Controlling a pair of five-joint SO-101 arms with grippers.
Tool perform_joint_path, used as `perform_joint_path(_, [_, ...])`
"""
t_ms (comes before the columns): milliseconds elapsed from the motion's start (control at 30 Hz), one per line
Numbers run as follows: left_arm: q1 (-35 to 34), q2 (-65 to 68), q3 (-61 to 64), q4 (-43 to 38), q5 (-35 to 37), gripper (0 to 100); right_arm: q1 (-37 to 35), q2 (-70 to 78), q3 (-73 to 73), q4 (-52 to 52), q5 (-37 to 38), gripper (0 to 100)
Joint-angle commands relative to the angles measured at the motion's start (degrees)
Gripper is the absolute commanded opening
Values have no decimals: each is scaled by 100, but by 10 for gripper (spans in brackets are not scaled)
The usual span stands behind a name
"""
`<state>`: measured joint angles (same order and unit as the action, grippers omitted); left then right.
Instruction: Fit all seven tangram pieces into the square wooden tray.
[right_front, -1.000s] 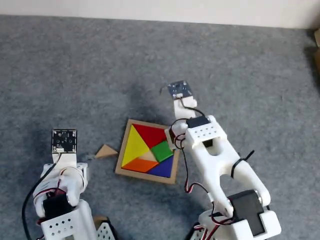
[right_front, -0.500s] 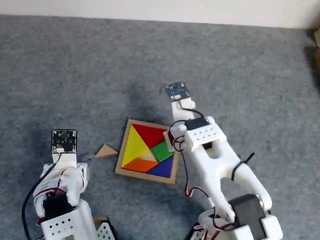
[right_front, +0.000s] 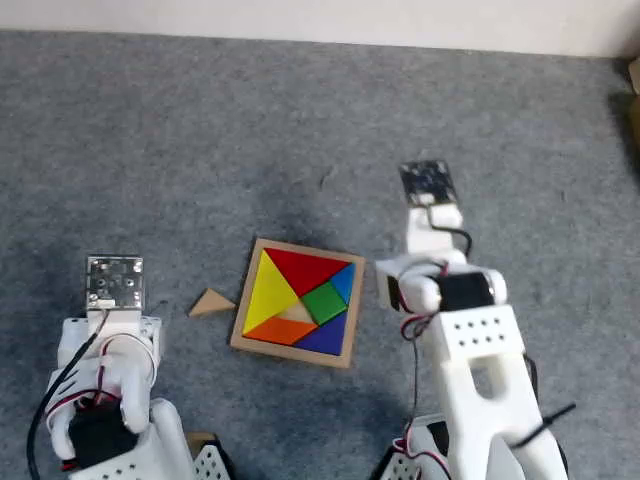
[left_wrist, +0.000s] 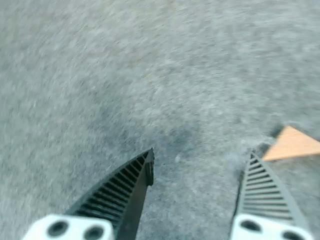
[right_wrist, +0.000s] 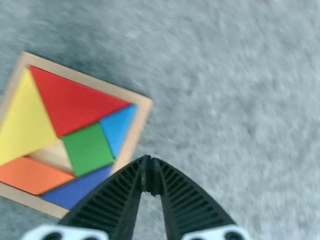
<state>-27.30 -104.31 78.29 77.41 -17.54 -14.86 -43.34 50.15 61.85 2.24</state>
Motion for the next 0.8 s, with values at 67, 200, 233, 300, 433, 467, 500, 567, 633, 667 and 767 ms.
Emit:
perform_joint_path(67, [453, 760, -840, 141, -308, 274, 602, -725, 629, 13, -9, 10])
perform_joint_path(200, [673, 2387, -1640, 132, -993, 275, 866, -1033, 1174, -4, 378, 10])
perform_joint_path(233, [734, 2791, -1859, 132, -1187, 275, 919, -1095, 1297, -4, 457, 10])
perform_joint_path(300, [901, 3644, -2316, 132, -1556, 275, 1042, -1235, 1525, -136, 510, 10])
perform_joint_path(433, [1182, 5191, -3125, 141, -1996, 317, 1446, -1516, 2123, -734, 536, 10])
perform_joint_path(467, [1244, 5543, -3292, 141, -2101, 325, 1543, -1587, 2264, -884, 536, 10])
perform_joint_path(500, [1323, 5886, -3459, 141, -2224, 331, 1622, -1648, 2396, -1015, 527, 10])
perform_joint_path(567, [1516, 6527, -3732, 141, -2453, 330, 1745, -1780, 2624, -1244, 519, 10])
perform_joint_path(633, [1701, 7108, -3934, 132, -2629, 329, 1798, -1877, 2809, -1393, 510, 10])
perform_joint_path(667, [1789, 7380, -4004, 44, -2725, 329, 1807, -1930, 2879, -1446, 510, 10])
perform_joint_path(767, [1947, 8057, -4040, -554, -2945, 329, 1815, -2053, 2985, -1464, 510, 10])
